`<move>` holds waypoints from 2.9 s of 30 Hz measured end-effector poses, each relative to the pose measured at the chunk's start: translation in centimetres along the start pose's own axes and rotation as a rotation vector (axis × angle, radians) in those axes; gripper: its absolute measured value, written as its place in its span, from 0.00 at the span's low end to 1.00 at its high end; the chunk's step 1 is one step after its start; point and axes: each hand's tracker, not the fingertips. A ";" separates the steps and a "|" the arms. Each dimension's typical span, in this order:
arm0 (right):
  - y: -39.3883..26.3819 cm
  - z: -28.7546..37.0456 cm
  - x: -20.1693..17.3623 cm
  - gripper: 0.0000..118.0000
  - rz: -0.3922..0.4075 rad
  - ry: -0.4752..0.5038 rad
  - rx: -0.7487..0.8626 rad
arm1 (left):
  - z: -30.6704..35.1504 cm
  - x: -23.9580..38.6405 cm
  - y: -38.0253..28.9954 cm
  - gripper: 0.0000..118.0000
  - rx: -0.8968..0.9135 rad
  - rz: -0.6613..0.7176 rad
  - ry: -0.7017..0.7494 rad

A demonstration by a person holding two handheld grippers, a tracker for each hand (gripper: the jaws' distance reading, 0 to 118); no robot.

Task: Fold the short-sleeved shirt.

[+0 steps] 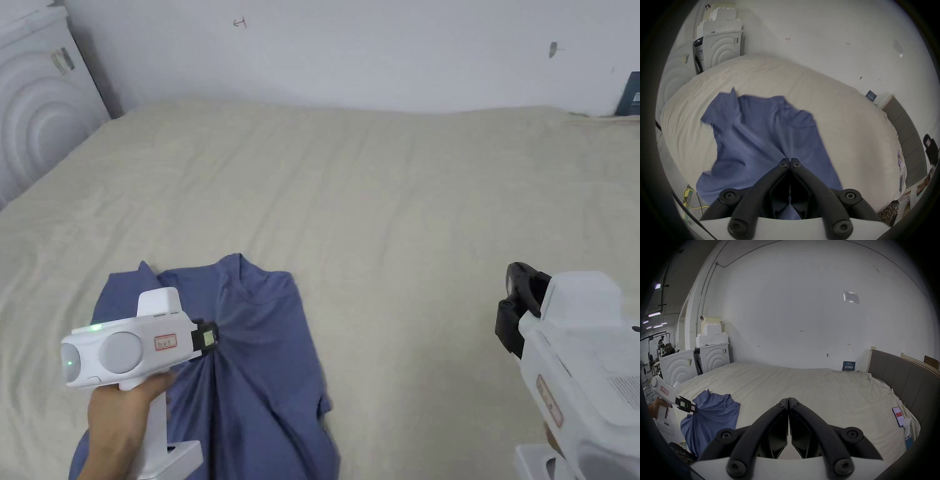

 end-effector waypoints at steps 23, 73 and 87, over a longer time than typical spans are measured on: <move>1.3 9.0 12.0 0.00 -0.052 -0.291 0.101 | 3.2 30.8 7.5 0.00 0.172 -0.357 -0.503; 0.0 9.9 15.5 0.00 -0.045 -0.340 0.069 | 0.9 28.9 -1.3 1.00 0.189 -0.412 -0.306; 0.6 10.4 14.8 0.00 -0.040 -0.332 0.111 | 7.2 22.7 -3.0 0.38 0.664 -0.417 -0.026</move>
